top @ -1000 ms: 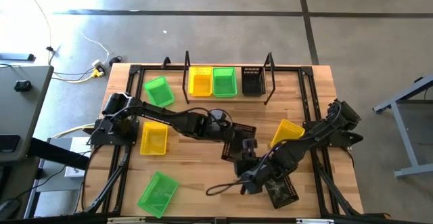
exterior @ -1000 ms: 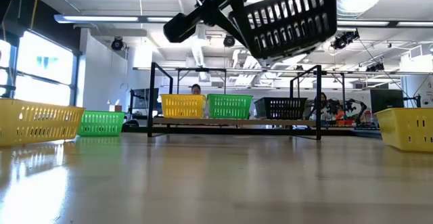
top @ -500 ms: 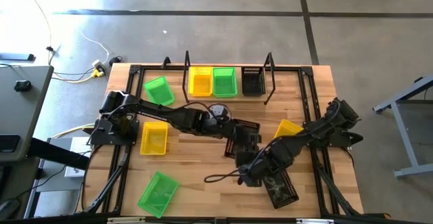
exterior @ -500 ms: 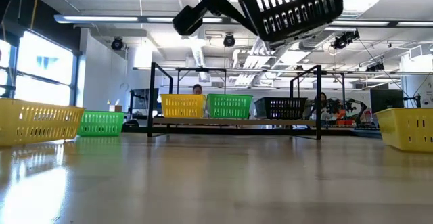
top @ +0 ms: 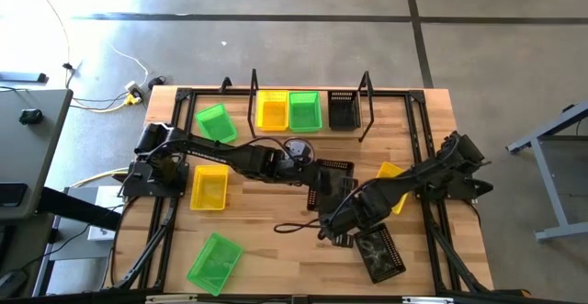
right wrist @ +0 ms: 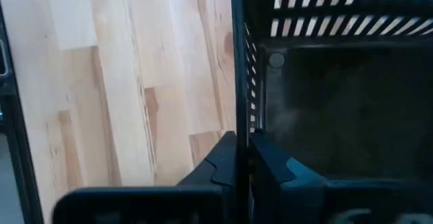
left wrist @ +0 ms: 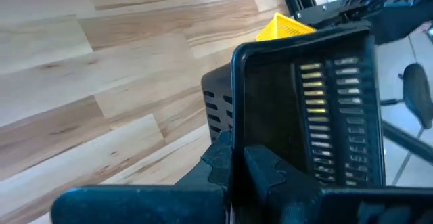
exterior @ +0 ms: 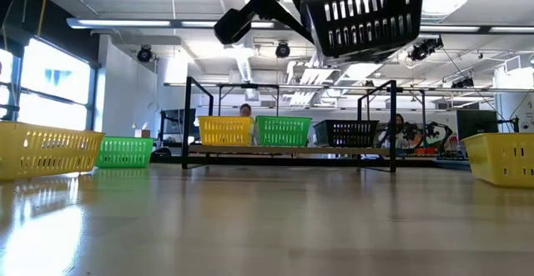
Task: Stack baskets on shelf by color
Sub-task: Stack the left black bin on the other black bin on the shelf
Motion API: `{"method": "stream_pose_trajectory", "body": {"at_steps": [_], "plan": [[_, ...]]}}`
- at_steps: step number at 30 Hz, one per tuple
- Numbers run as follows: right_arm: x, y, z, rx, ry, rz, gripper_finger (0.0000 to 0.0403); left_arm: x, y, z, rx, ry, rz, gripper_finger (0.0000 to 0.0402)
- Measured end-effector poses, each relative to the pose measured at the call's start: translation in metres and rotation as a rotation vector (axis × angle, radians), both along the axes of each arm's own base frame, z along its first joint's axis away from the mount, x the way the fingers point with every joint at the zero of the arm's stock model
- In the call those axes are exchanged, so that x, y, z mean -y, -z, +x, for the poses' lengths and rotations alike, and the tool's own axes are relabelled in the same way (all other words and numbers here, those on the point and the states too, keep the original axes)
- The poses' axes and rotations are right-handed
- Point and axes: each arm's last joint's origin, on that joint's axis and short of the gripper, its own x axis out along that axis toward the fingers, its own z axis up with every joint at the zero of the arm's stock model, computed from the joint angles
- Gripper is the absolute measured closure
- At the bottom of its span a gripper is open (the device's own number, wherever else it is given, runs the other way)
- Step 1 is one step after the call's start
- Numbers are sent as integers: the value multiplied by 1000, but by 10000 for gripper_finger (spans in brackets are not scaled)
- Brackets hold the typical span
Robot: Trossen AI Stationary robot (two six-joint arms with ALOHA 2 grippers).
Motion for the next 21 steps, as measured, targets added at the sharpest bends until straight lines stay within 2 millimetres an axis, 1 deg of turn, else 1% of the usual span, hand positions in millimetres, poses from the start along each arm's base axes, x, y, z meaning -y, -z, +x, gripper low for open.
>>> {"method": "stream_pose_trajectory", "body": {"at_steps": [4,9,16,21], "plan": [[0,1,0,2,16,-14,394,0,0,0,-8,29,22,397],[0,1,0,0,27,-10,400,-2,1,0,-27,84,23,373],[1,1,-2,-18,57,-6,402,-12,1,1,-48,215,19,320],[3,2,-4,-40,90,-11,403,-25,1,1,-58,299,20,277]]}}
